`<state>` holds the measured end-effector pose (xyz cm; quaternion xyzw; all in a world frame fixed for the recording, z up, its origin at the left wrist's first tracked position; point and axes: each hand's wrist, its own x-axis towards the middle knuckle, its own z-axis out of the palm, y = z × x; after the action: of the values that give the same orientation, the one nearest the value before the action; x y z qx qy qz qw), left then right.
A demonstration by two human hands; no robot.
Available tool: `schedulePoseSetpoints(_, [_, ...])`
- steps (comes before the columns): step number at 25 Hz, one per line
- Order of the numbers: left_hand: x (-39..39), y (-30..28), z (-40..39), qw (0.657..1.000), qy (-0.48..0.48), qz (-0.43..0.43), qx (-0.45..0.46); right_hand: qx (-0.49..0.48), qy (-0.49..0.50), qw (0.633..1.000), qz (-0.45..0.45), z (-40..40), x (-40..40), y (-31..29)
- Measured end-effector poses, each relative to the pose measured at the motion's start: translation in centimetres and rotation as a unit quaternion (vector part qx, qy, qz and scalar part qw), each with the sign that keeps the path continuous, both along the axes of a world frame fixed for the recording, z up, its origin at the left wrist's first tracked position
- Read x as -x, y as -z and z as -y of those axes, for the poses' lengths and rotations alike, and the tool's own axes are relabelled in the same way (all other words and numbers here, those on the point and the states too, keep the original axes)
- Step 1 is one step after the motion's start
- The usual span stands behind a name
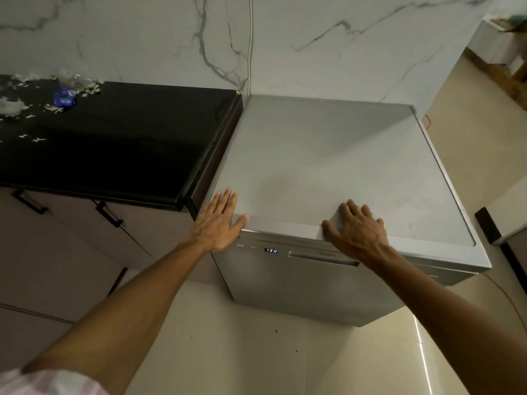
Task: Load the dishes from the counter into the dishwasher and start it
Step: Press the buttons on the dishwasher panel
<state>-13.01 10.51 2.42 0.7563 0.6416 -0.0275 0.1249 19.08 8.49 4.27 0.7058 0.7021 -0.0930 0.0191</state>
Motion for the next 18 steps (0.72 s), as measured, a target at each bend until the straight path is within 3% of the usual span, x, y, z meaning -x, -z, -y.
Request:
schedulePoseSetpoints(10, [-0.3, -0.6, 0.3, 0.999, -0.015, 0.034, -0.011, 0.045, 0.008, 0.999, 0.025, -0.8, 0.4, -1.5])
schedulePoseSetpoints(18, [-0.4, -1.4, 0.9, 0.995, -0.015, 0.092, -0.021, 0.055, 0.05, 0.997, -0.025, -0.6, 1.1, -2.3])
